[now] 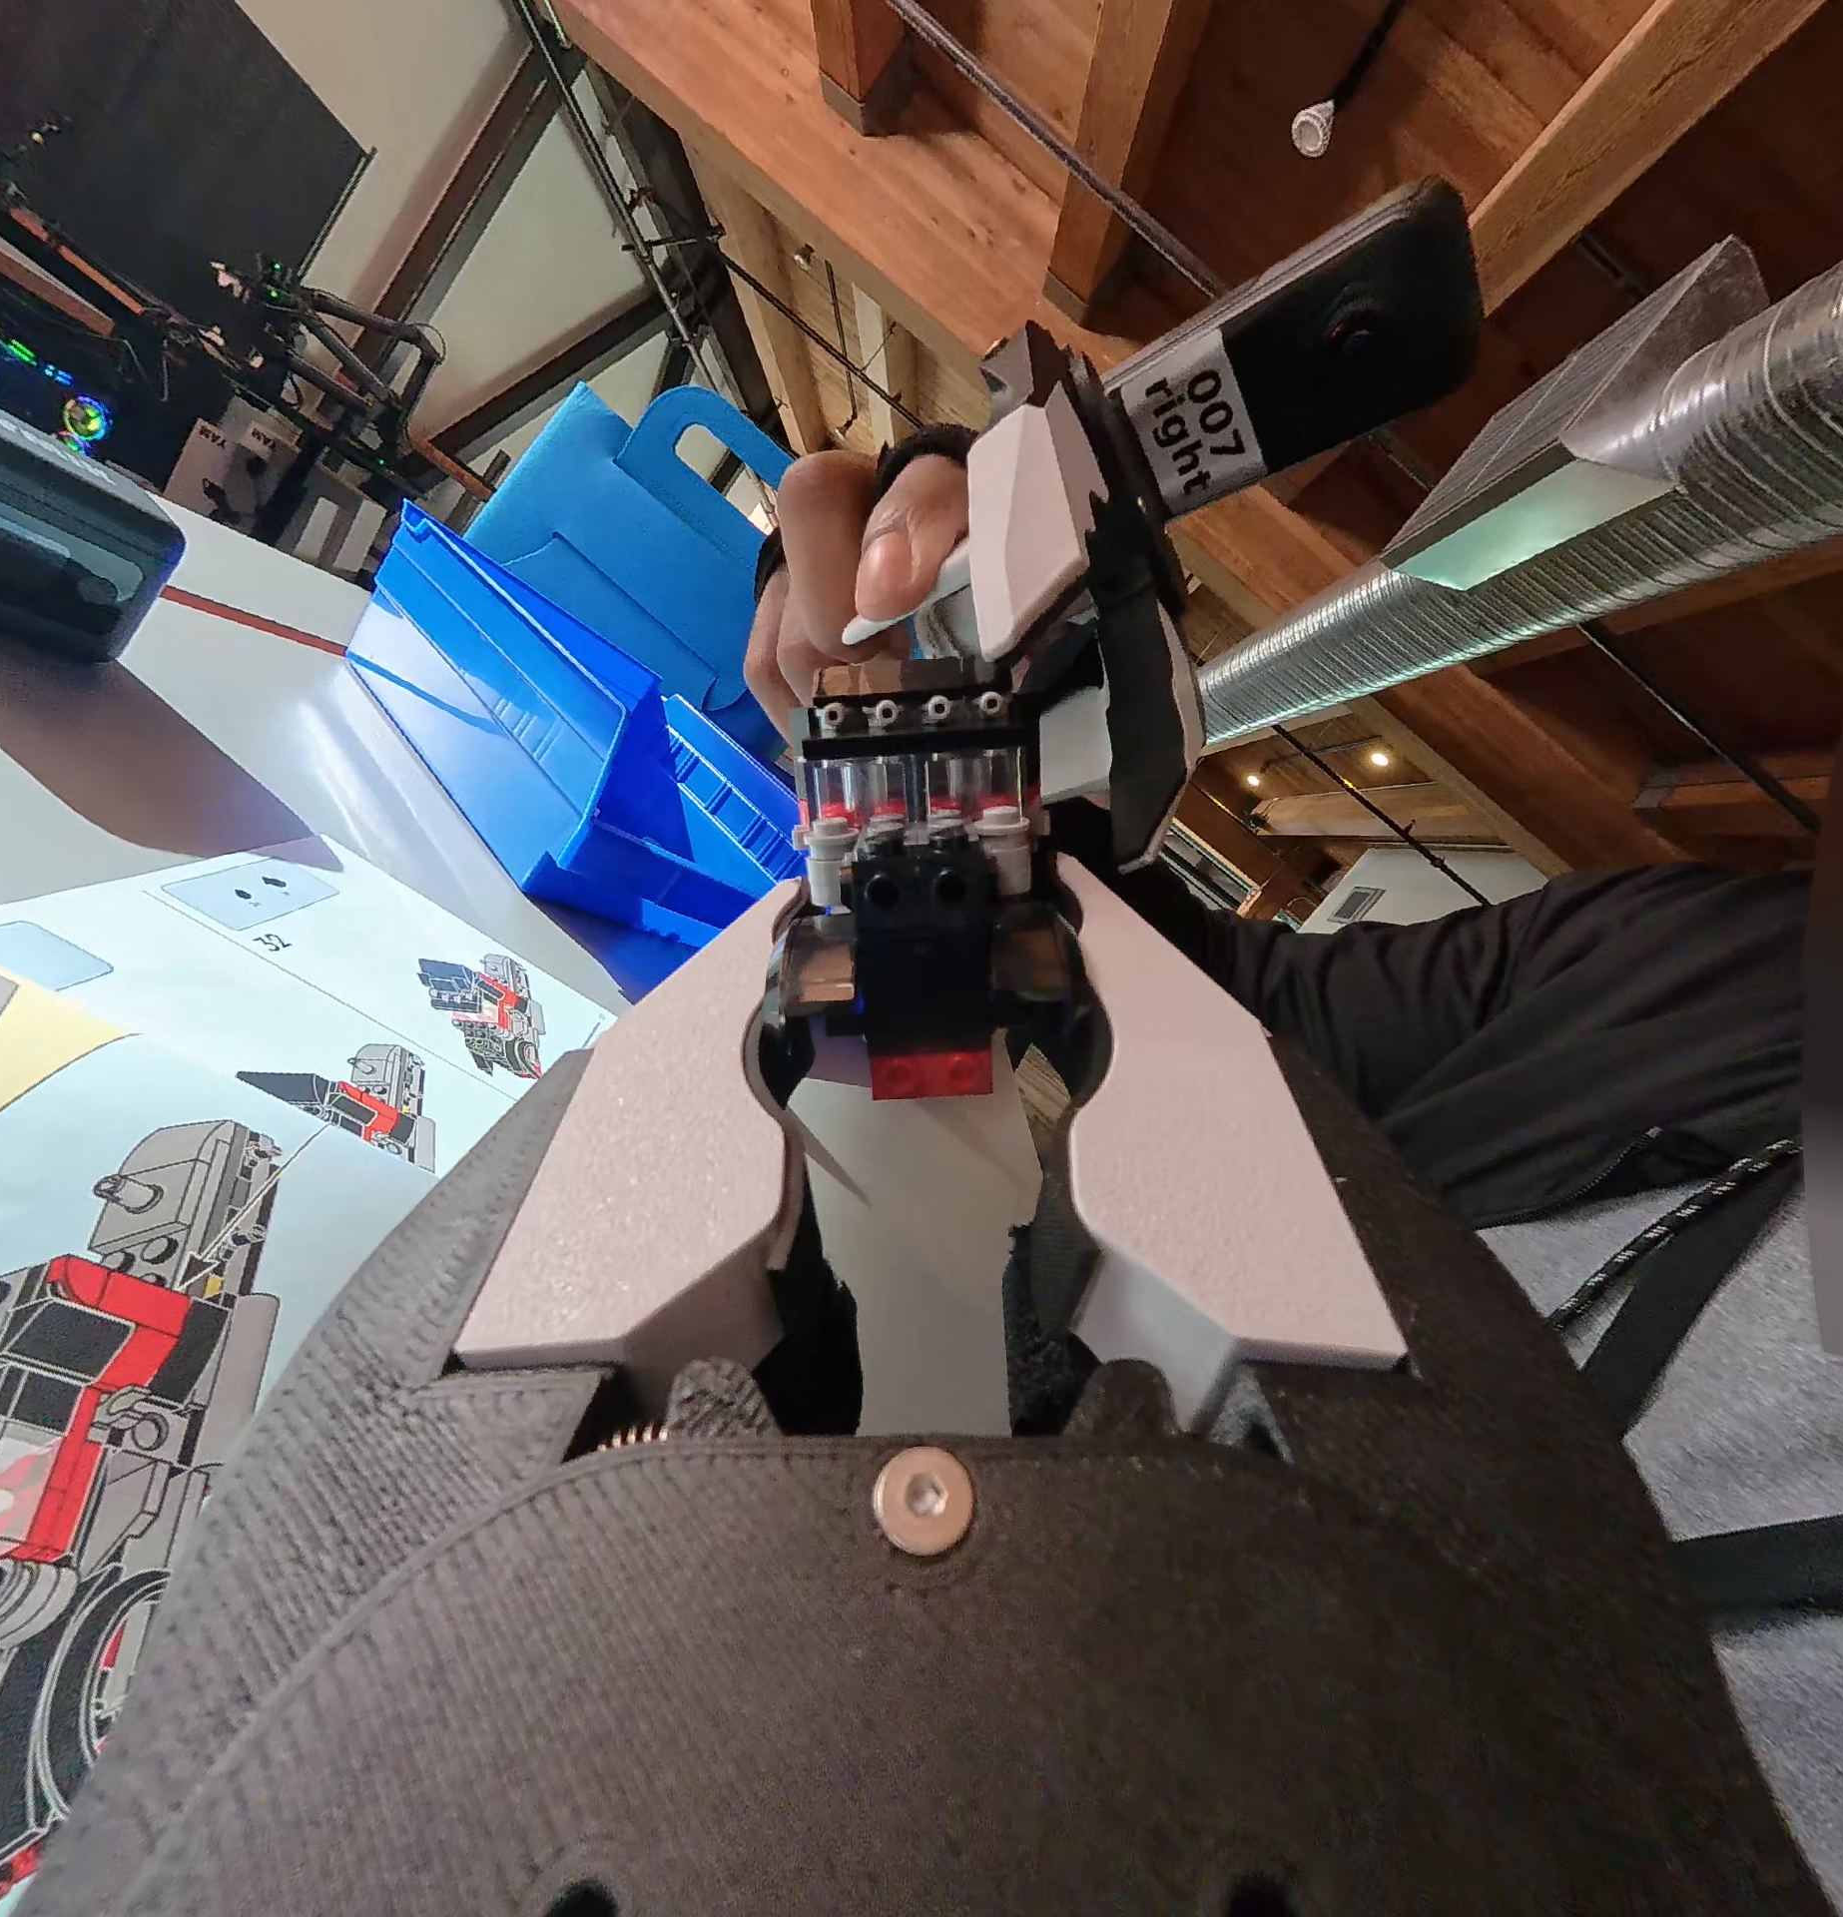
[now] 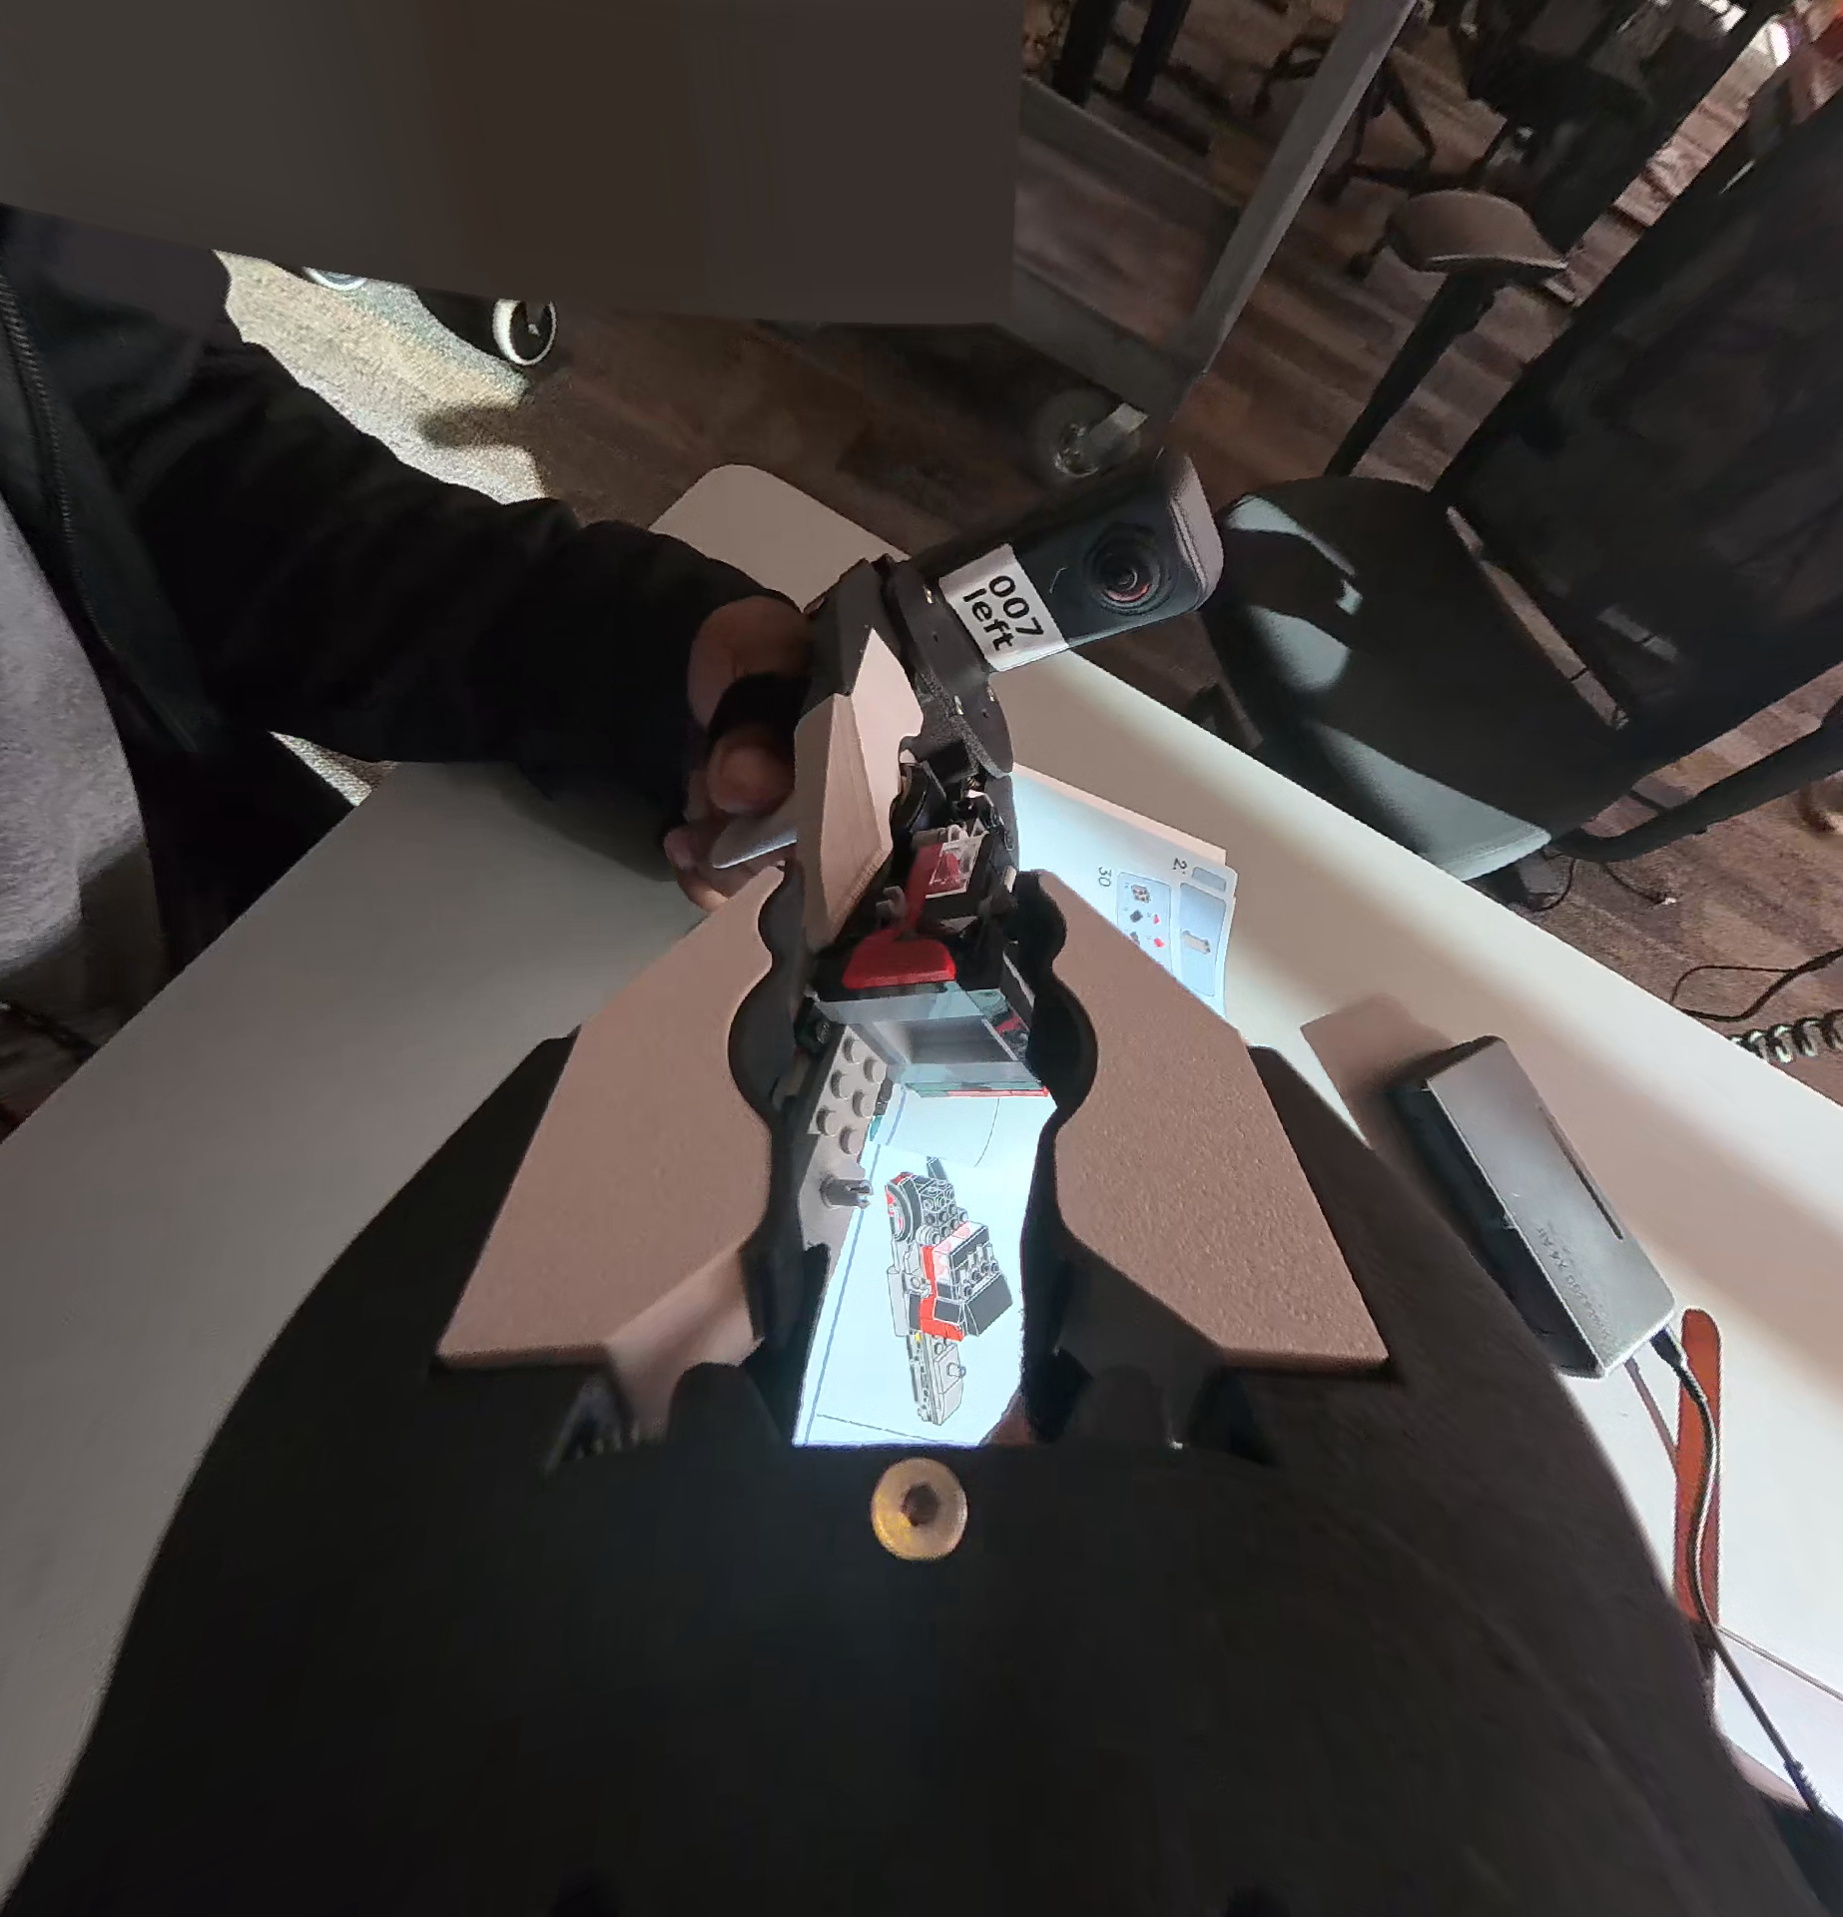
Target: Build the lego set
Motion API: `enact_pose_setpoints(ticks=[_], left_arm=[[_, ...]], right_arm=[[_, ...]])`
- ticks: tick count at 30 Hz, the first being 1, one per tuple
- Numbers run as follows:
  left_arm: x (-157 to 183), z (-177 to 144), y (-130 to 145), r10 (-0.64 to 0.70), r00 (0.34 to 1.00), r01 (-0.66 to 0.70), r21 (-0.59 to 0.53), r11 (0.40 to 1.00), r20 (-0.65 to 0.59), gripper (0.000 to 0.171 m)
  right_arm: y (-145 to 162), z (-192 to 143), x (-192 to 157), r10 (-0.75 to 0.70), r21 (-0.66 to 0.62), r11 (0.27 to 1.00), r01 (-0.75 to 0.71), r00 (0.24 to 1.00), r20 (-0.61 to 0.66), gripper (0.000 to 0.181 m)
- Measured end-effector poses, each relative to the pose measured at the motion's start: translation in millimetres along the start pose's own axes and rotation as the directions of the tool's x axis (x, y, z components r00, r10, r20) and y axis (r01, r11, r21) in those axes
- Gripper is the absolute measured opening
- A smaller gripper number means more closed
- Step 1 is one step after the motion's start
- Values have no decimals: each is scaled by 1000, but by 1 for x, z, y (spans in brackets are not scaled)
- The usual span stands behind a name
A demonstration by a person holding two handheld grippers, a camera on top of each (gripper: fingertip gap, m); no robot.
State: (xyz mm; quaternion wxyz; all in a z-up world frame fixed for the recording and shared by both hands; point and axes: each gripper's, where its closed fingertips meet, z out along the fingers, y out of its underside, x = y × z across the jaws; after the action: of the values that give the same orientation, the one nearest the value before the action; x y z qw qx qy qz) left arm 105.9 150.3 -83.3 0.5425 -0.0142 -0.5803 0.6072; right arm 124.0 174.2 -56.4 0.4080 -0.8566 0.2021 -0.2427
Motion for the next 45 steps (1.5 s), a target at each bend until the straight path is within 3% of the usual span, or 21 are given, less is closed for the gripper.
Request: enact_pose_setpoints(ticks=[35,37,39,45], left_arm=[[-5,4,6,15,999,-13,-39,999,38,42],[-3,5,6,28,999,-27,-40,999,33,42],[-2,4,5,28,999,-27,-37,999,26,42],[0,4,7,33,999,-32,-46,998,16,42]], right_arm=[[12,-2,-2,53,-17,998,-53,998,38,35],[9,-5,-1,30,1,1000,-30,999,26,41],[3,-11,5,50,46,998,-50,999,2,59],[9,-6,-3,70,26,997,-71,996,60,63]])
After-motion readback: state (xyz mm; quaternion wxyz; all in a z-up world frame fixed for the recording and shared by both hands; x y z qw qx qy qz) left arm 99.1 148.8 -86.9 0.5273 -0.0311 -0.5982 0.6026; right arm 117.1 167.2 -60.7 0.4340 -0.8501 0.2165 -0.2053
